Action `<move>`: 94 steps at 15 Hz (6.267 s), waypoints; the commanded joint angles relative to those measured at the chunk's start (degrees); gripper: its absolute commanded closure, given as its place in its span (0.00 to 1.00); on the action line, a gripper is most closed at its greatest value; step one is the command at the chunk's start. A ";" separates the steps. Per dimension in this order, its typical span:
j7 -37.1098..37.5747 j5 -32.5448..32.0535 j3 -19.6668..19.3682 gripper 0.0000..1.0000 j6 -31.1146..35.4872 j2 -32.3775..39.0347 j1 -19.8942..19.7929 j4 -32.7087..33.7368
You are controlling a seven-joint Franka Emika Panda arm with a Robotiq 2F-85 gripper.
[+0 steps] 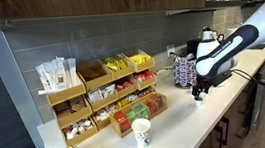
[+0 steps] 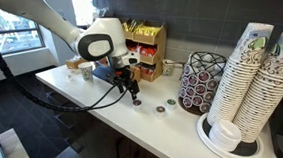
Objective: Stack the three coffee pods on the counter together
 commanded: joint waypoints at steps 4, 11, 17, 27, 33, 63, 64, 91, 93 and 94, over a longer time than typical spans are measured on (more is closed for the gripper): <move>-12.27 8.52 -0.45 0.00 -3.16 8.20 -1.93 6.44; -13.76 11.02 0.16 0.34 -2.84 12.19 -3.66 10.25; -13.29 10.80 0.31 0.71 -3.26 13.10 -4.37 11.78; -11.74 9.18 -0.33 0.46 -1.81 11.66 -4.31 11.30; -10.95 8.46 -1.11 0.71 -1.12 9.35 -4.48 12.56; 4.54 1.56 -5.55 0.20 -3.32 17.55 -4.67 22.76; 4.57 1.66 -5.47 0.15 -3.03 17.62 -4.70 22.89; 3.85 6.28 -1.38 0.00 6.69 30.00 -6.90 34.21; 3.82 6.89 -1.17 0.00 6.47 30.81 -7.30 35.00; 3.97 7.11 -1.20 0.01 6.35 31.21 -7.40 35.44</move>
